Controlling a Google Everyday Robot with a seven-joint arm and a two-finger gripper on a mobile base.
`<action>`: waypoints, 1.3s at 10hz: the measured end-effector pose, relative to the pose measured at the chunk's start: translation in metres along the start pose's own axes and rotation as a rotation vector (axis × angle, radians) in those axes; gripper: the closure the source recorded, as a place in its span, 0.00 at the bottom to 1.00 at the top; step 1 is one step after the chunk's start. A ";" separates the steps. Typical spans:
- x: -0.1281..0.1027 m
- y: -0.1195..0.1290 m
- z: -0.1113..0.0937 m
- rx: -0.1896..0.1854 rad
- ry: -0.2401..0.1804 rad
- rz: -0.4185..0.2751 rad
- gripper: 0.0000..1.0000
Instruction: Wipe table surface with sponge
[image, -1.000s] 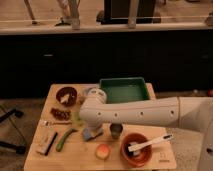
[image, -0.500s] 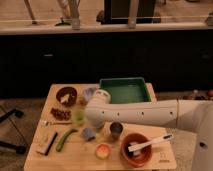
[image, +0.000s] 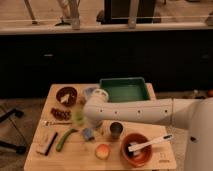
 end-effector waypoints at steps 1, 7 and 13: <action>0.001 -0.001 0.004 -0.003 0.003 0.019 0.20; 0.002 0.001 0.042 -0.076 -0.005 0.068 0.20; 0.007 0.003 0.050 -0.099 -0.003 0.075 0.24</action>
